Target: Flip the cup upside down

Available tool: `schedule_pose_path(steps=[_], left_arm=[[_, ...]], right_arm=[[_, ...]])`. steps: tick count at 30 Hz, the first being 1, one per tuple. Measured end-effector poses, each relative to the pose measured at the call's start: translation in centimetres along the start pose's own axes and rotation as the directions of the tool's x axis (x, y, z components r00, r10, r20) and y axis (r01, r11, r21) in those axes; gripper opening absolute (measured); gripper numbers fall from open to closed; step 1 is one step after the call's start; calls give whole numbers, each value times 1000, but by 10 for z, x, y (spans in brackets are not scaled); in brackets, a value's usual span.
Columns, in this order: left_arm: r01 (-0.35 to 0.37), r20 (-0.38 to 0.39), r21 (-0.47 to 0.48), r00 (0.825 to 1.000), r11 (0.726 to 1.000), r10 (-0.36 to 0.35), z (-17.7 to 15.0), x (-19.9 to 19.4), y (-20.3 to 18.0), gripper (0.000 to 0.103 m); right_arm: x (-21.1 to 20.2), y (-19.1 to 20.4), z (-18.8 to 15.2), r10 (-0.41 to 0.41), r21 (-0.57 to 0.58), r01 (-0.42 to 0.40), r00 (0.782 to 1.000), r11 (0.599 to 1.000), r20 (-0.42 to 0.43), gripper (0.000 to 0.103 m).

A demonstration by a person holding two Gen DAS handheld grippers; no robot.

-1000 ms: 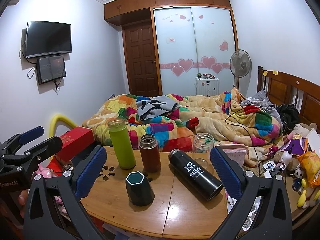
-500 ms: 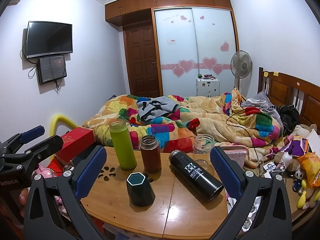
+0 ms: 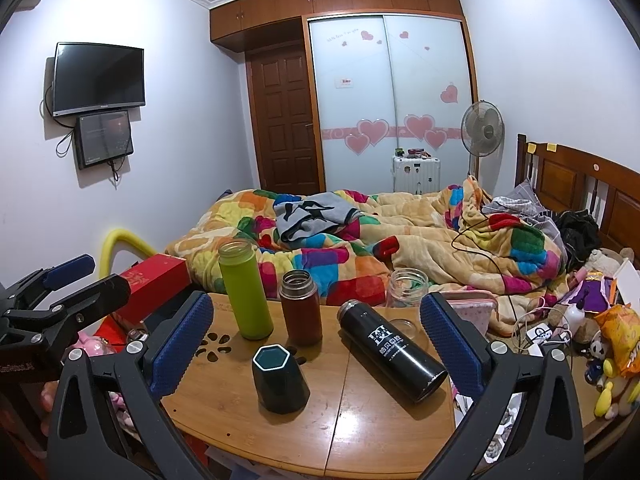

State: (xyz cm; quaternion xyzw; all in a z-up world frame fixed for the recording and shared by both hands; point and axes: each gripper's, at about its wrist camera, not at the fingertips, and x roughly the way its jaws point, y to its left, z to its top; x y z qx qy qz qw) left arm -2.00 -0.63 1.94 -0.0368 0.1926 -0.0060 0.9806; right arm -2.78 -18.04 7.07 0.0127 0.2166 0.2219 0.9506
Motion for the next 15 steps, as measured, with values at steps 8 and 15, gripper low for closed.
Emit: schedule_pose_path(steps=[8, 15], left_arm=[[6, 7, -4, 1000, 1000, -6, -3, -3, 3, 103], [8, 7, -8, 1000, 1000, -8, -4, -7, 5, 103]], right_arm=[[1, -3, -2, 2, 9, -2, 1000, 1000, -6, 103], [0, -4, -1, 0, 9, 0, 1000, 1000, -8, 103]])
